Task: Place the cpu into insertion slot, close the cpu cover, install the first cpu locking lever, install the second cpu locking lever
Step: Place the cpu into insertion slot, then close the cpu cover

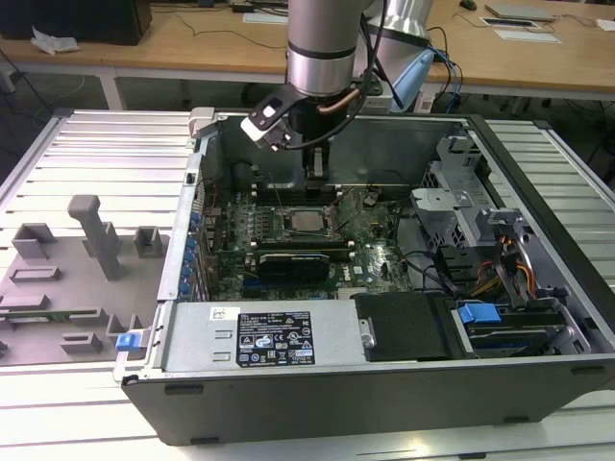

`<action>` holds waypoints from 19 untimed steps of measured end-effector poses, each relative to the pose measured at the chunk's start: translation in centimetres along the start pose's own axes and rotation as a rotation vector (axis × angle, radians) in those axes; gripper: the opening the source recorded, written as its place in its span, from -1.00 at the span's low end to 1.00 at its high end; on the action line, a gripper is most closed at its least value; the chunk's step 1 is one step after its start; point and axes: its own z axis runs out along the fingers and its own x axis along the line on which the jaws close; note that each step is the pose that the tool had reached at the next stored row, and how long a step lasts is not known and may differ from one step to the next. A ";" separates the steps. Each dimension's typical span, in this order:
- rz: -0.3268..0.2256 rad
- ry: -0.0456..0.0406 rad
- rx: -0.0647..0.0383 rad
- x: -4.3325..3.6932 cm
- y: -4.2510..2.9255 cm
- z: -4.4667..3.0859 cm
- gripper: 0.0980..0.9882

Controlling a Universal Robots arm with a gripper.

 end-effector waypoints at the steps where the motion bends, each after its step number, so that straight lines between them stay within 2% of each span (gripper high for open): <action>1: 0.000 -0.0001 0.000 0.00 0.01 -0.04 -0.98; 17: 0.000 0.0000 0.000 0.01 0.02 -0.28 -0.98; 19: 0.000 -0.0002 0.000 0.01 0.03 -0.59 -0.98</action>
